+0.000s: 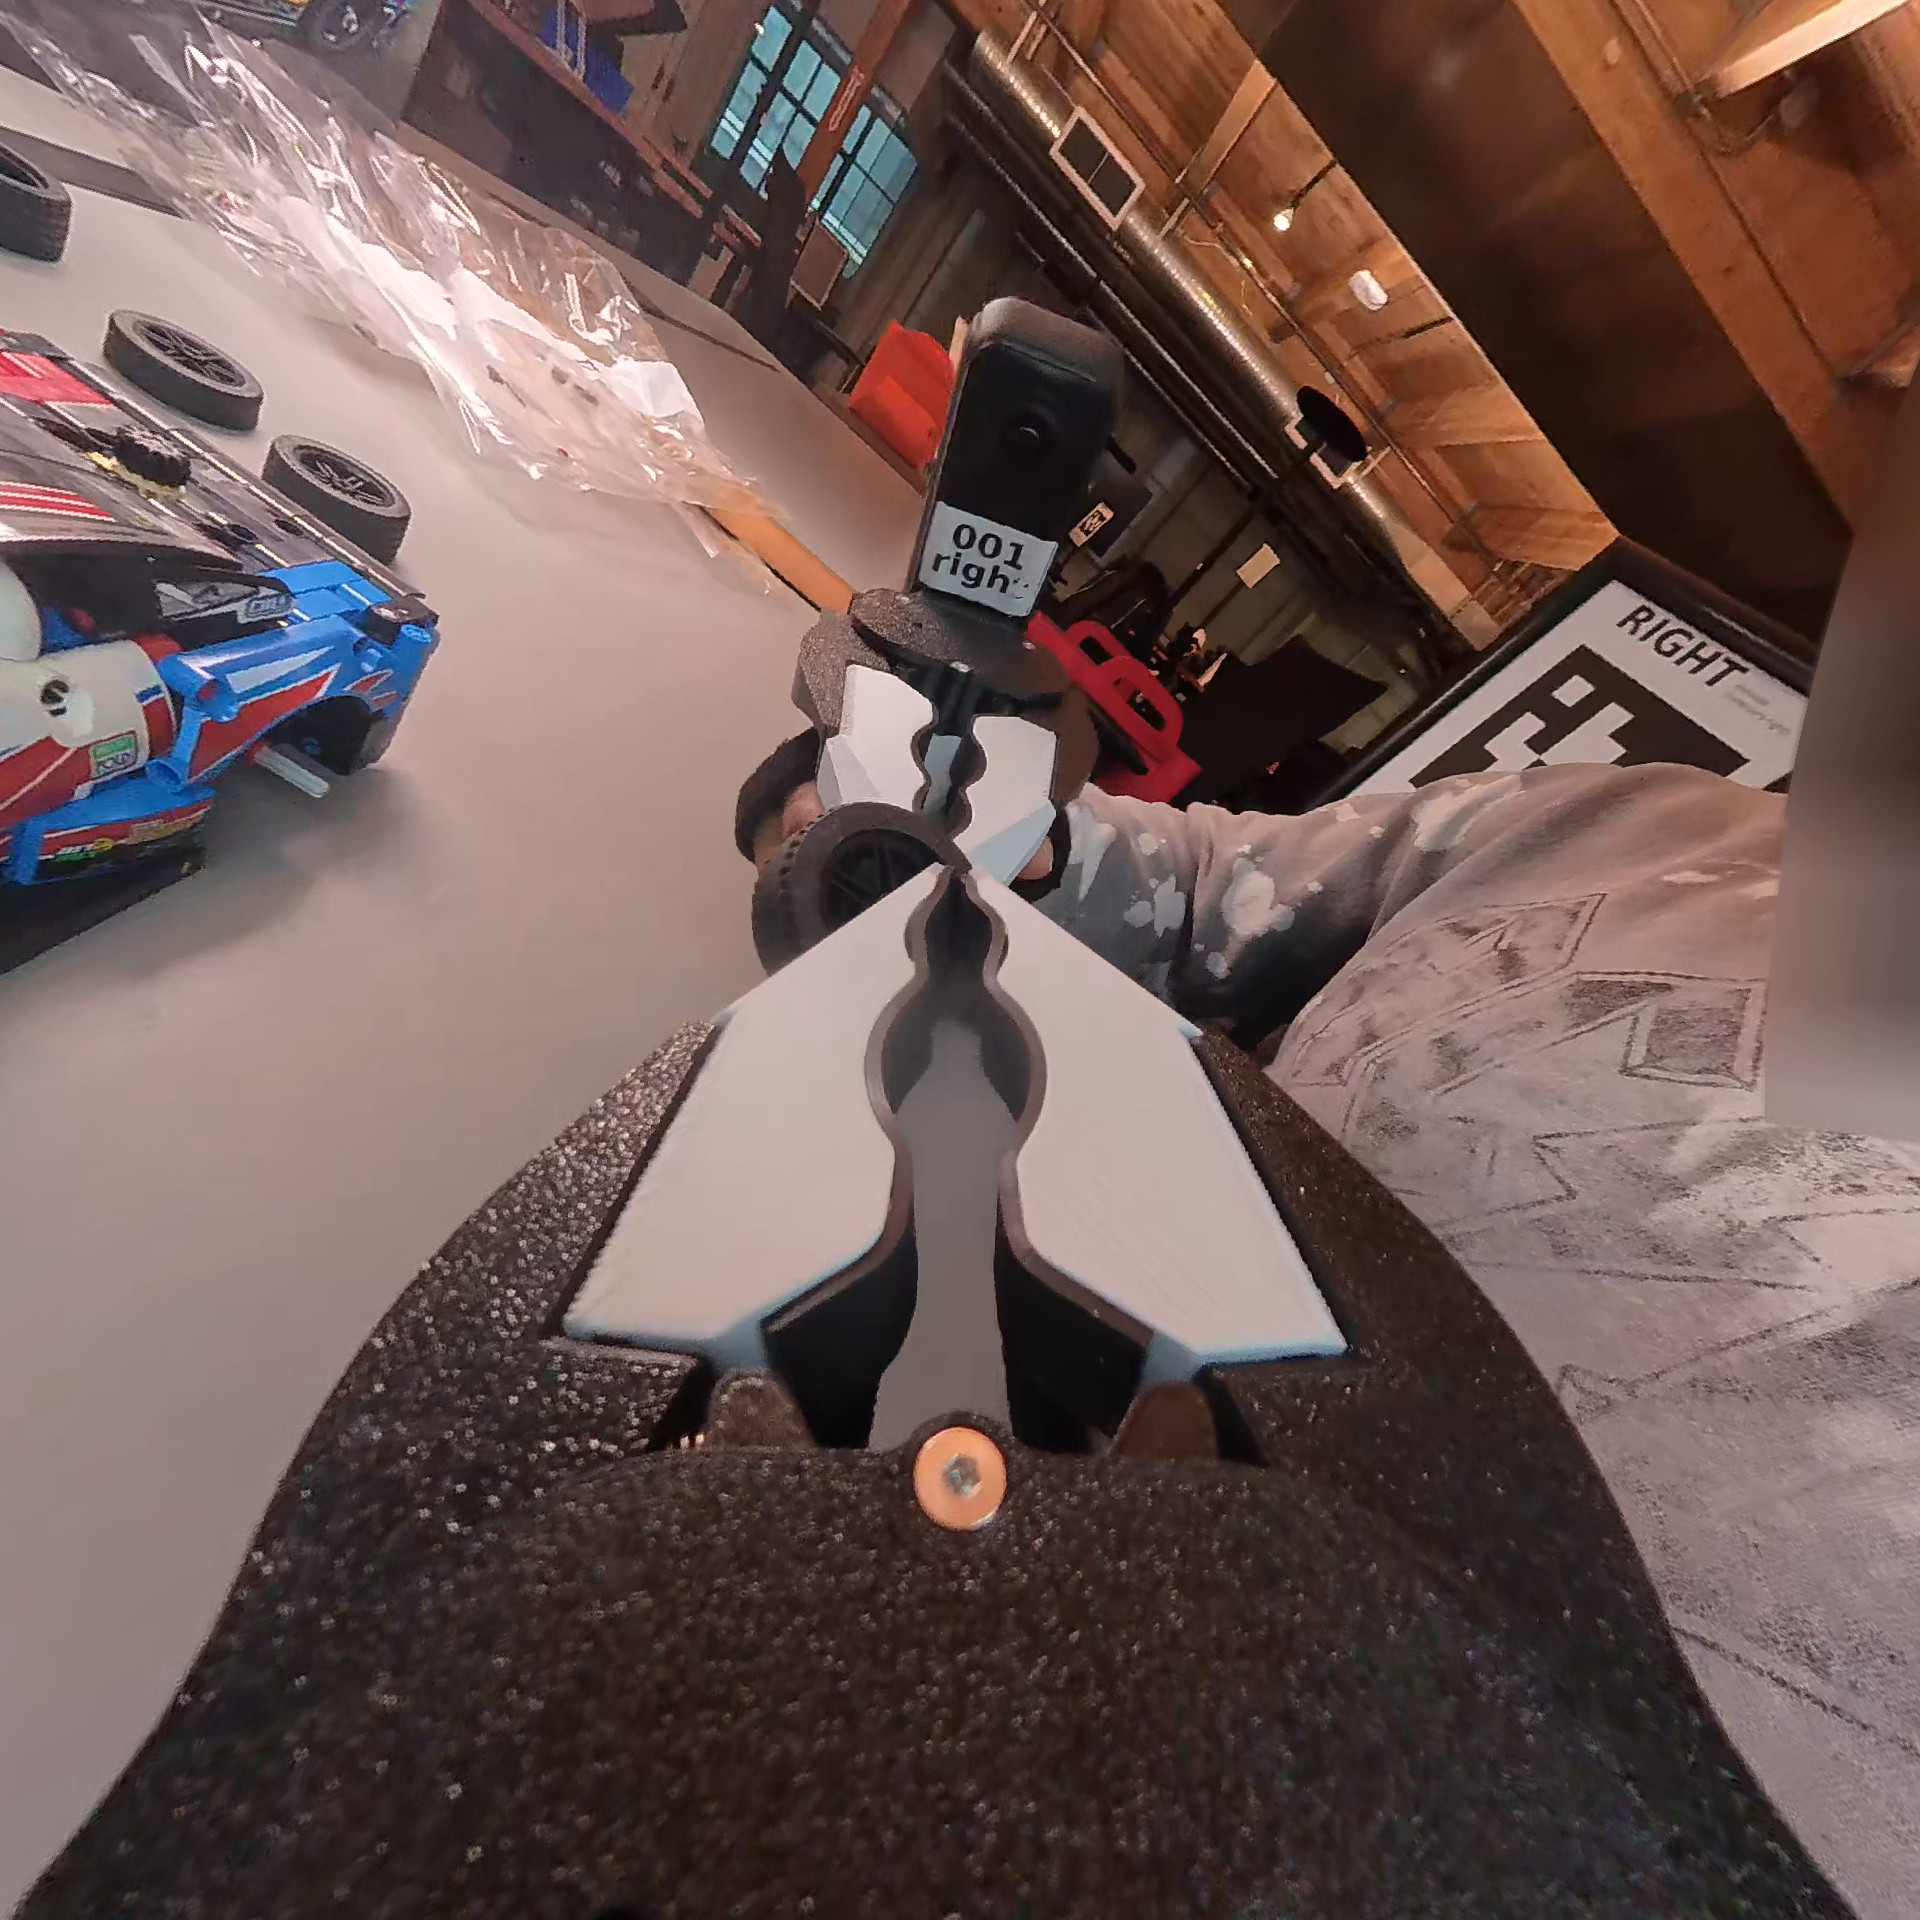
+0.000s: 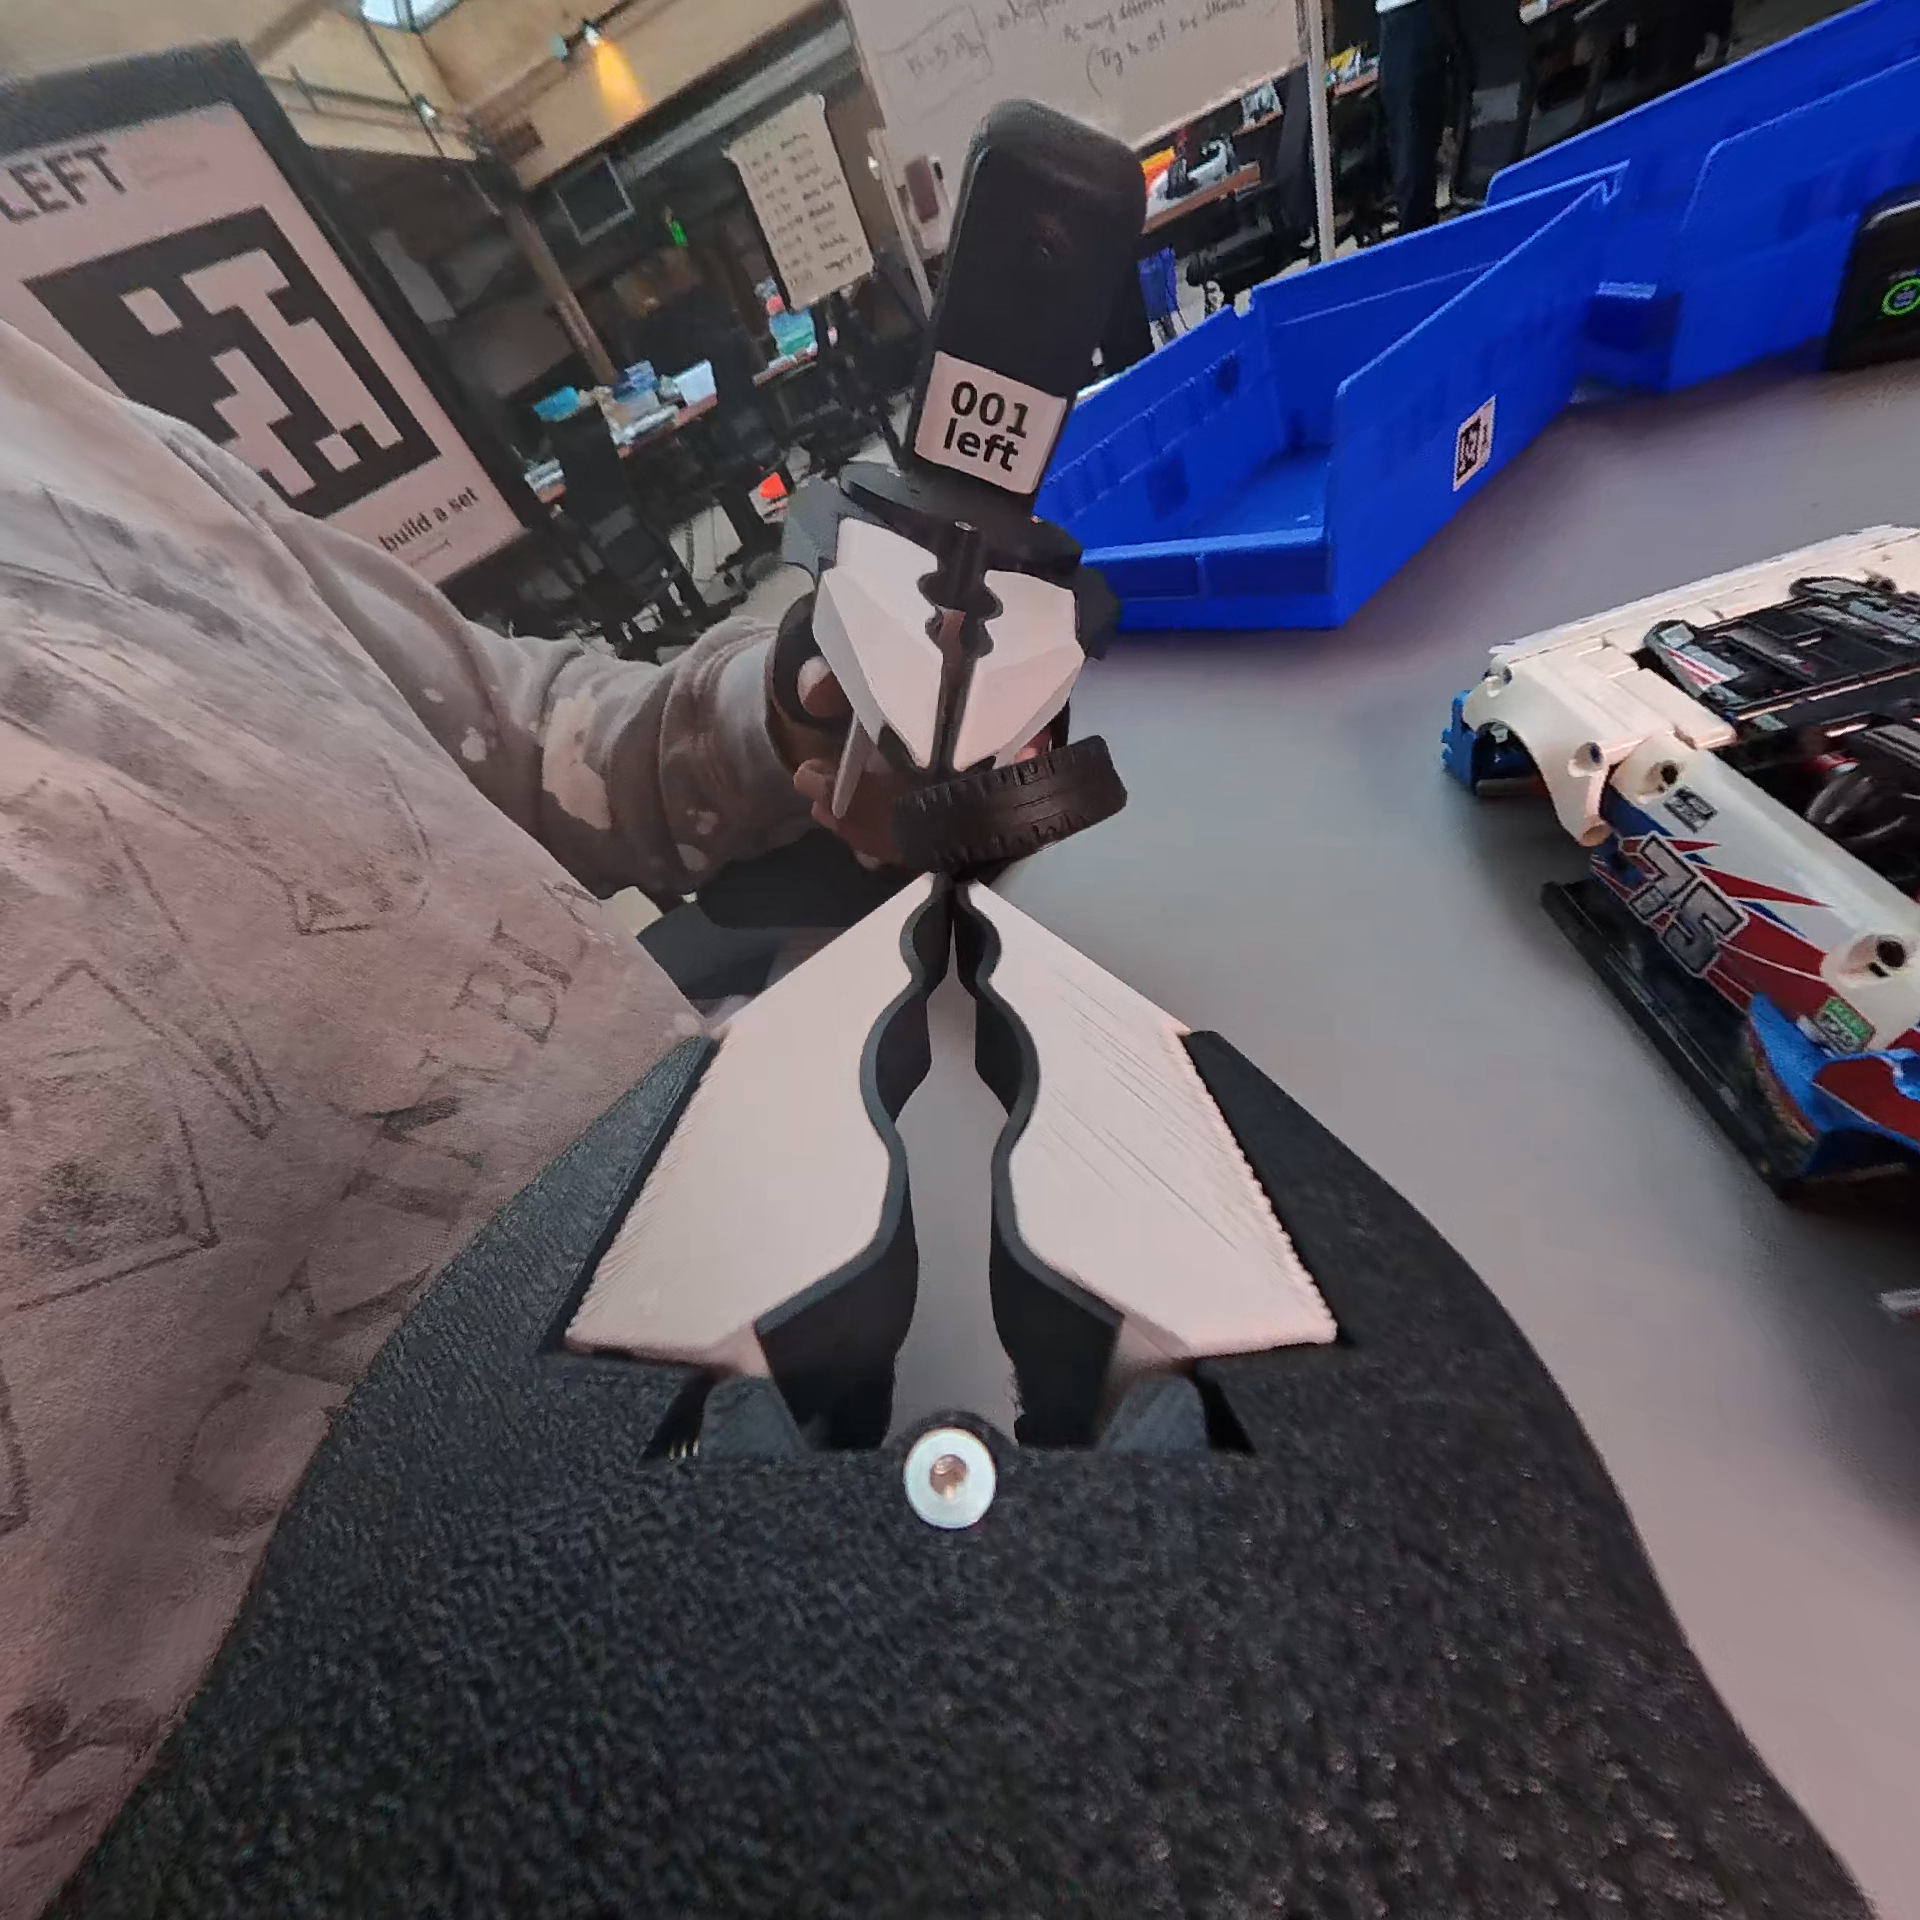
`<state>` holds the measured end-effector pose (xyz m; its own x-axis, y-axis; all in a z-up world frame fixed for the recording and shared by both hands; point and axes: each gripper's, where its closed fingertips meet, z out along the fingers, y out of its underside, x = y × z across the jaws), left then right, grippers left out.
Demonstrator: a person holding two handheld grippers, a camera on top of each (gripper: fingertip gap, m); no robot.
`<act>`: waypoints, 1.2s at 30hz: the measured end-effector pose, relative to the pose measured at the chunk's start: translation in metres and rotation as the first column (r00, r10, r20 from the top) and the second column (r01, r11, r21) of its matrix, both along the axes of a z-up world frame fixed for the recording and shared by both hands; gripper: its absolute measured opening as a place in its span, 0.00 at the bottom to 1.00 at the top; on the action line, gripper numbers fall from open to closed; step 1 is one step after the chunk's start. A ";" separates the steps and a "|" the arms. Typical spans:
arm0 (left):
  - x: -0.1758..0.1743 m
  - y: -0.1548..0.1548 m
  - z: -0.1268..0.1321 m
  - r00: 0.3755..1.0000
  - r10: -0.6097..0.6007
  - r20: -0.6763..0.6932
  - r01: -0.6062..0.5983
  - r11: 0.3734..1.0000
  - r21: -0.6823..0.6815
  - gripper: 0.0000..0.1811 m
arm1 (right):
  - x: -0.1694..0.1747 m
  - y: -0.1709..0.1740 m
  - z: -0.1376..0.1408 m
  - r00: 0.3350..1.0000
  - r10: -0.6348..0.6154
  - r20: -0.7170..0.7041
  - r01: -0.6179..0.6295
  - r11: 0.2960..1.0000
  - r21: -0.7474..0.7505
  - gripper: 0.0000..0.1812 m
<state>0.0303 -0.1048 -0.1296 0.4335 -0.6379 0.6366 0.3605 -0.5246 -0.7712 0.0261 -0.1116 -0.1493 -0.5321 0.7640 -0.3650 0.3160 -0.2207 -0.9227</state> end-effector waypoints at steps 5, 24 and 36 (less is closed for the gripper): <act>0.000 0.005 -0.027 0.996 -0.016 -0.090 0.005 0.993 -0.114 0.01 | 0.002 0.005 -0.024 0.987 -0.026 0.157 0.019 0.999 0.047 0.00; 0.015 -0.020 -0.087 0.770 -0.211 -0.602 0.139 0.977 -0.164 0.28 | 0.025 0.027 -0.045 0.962 -0.131 0.240 0.053 0.951 0.305 0.04; 0.041 -0.046 -0.119 0.427 -0.162 -0.890 0.338 0.941 -0.009 0.22 | 0.028 0.043 -0.048 0.957 -0.188 0.219 0.106 0.935 0.340 0.16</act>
<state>0.0711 -0.1512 -0.2482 0.5037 -0.8592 -0.0895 -0.6704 -0.3235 -0.6677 0.0545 -0.0690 -0.1975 -0.3301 0.9244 -0.1910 0.5274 0.0127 -0.8495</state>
